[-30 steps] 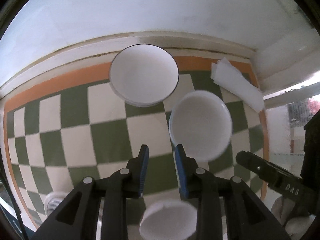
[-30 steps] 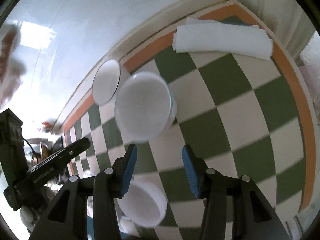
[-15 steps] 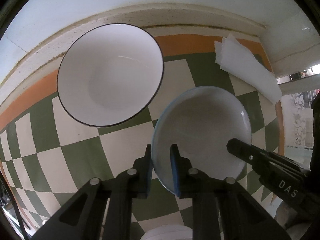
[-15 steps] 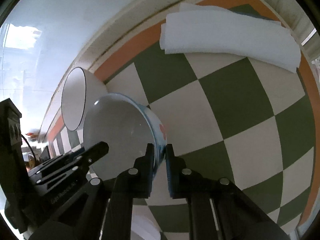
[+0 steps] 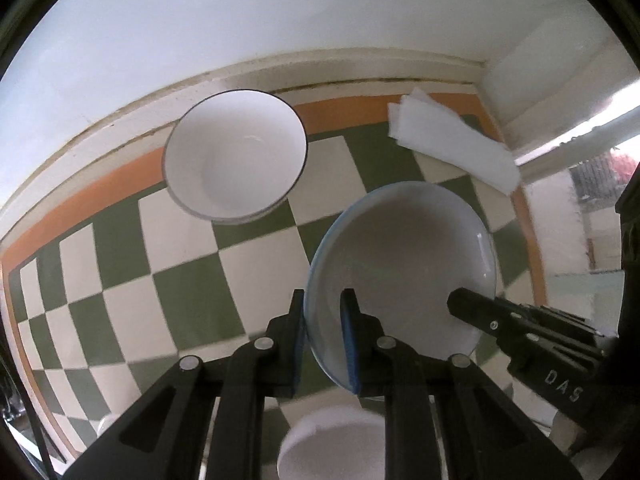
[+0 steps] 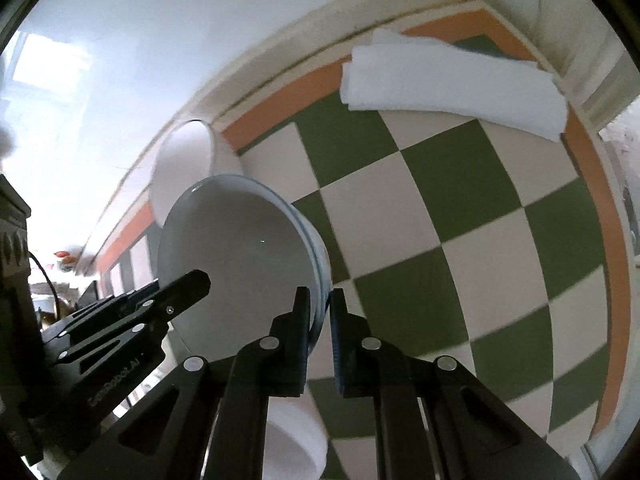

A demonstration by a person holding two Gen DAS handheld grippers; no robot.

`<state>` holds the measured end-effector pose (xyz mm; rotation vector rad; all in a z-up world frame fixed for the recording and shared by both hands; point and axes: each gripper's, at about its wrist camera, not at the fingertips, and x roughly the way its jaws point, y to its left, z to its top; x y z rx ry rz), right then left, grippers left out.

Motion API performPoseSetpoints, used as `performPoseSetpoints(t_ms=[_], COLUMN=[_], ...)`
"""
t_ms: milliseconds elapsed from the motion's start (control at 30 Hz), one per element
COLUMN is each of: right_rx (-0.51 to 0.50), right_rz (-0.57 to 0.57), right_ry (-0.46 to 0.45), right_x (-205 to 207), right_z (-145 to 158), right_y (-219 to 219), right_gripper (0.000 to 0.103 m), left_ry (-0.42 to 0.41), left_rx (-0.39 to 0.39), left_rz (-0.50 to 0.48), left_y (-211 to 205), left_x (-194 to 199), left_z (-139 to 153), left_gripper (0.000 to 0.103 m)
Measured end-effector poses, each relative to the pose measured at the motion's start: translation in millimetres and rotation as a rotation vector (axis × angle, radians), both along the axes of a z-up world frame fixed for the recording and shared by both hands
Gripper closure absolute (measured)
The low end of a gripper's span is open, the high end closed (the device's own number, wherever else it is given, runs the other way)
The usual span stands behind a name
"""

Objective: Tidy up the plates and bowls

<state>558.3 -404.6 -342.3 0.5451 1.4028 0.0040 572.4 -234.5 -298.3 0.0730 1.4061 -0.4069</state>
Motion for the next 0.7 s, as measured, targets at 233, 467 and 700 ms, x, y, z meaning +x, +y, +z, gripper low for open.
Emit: performPoseSetpoints(t_ms=[233,467,700], right_rx=[0.003,0.022,0.031], right_rz=[0.019,0.044,0.051], right_ry=[-0.046,-0.017,0.041], right_x=[-51.0,-106.5,-133.7], right_z=[44.0,45.7,23.1], right_y=[21.2,44.3,57.5], right_gripper=[0.091,0.091,0.091], left_ry=[-0.002,0.053,0.11], left_rx=[-0.031,-0.026,0.004], left_rz=[-0.034,-0.03,-0.032], left_y=[26.7,51.7,61.2], left_x=[-48.6,-95.9,-119.4], left_z=[33.7,29.3,2.0], left_gripper=[0.088,0.088,0.088])
